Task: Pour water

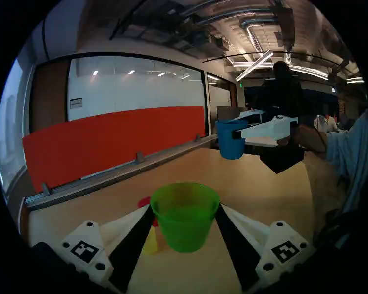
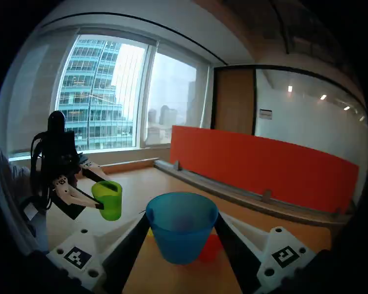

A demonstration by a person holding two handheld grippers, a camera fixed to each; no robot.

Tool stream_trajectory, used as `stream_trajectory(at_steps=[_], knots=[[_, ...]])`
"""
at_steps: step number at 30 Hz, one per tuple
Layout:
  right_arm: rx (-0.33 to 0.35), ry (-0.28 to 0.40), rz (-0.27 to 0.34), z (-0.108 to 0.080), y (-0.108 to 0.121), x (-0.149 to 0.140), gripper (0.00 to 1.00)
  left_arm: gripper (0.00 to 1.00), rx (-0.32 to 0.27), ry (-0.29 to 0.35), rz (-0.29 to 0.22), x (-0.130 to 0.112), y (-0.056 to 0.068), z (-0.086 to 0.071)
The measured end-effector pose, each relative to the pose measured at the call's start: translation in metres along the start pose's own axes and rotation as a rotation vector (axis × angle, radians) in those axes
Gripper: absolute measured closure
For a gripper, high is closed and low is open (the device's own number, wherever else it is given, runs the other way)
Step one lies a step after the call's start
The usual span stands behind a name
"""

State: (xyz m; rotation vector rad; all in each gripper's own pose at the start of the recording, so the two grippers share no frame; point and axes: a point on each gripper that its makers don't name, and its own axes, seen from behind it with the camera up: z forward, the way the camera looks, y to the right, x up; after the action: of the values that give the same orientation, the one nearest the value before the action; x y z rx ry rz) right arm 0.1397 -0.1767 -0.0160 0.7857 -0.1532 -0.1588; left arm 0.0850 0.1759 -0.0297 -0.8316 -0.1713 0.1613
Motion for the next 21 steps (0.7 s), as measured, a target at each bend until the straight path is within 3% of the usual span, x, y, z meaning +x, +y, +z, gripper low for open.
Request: stream_trajectory(at_steps=[12,21], knots=[[0.074,-0.130,-0.009,0.003,-0.015,-0.051,0.08,0.14,-0.037,-0.115,0.012,-0.037,0.008,0.008],[0.108,-0.231,-0.051,0.008,-0.025,-0.090,0.08,0.14,-0.073,-0.203,0.020,-0.065,0.015,0.016]])
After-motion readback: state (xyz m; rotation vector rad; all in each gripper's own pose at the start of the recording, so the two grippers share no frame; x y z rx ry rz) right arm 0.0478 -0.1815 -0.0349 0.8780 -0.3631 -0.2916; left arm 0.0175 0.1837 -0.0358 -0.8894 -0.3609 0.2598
